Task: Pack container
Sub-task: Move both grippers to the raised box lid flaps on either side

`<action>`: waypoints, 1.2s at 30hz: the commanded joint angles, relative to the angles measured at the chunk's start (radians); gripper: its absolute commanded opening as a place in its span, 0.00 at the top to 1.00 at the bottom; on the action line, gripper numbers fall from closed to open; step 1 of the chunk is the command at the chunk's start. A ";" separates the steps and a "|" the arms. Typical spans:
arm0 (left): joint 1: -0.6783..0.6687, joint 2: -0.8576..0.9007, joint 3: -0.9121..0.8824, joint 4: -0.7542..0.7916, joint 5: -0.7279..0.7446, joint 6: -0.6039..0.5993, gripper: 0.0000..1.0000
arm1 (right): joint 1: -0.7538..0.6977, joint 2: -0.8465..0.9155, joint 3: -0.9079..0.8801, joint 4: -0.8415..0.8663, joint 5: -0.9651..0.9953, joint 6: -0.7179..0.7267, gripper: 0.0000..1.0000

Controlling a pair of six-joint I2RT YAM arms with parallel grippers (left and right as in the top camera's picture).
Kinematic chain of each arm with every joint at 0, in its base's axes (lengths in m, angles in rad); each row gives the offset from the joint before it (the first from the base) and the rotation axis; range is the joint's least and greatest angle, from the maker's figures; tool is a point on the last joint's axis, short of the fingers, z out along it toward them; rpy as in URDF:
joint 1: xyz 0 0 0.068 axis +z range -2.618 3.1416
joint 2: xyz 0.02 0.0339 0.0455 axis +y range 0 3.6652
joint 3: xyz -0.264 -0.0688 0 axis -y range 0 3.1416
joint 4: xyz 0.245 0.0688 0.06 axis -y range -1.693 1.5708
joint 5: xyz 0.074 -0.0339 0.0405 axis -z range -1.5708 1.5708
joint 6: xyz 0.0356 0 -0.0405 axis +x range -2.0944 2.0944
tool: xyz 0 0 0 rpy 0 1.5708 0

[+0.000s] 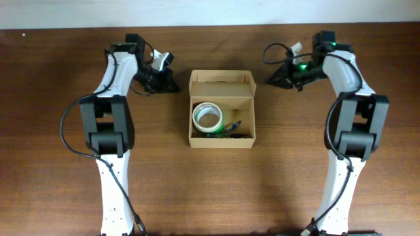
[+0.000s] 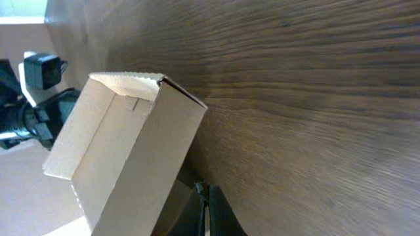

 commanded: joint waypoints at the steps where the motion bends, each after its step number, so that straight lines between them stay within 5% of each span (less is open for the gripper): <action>1: -0.024 0.034 -0.004 0.019 0.066 -0.028 0.98 | 0.039 0.018 -0.004 0.013 -0.033 -0.001 0.96; 17: -0.034 0.040 0.000 0.174 0.460 -0.027 0.98 | 0.104 0.018 -0.004 0.073 -0.001 -0.003 0.96; 23: 0.005 0.039 0.027 0.173 0.586 -0.023 0.98 | 0.080 0.018 0.002 0.125 -0.235 -0.054 0.96; 36: -0.017 -0.090 0.074 0.154 0.549 0.018 0.98 | 0.103 -0.089 0.020 0.121 -0.306 -0.079 0.96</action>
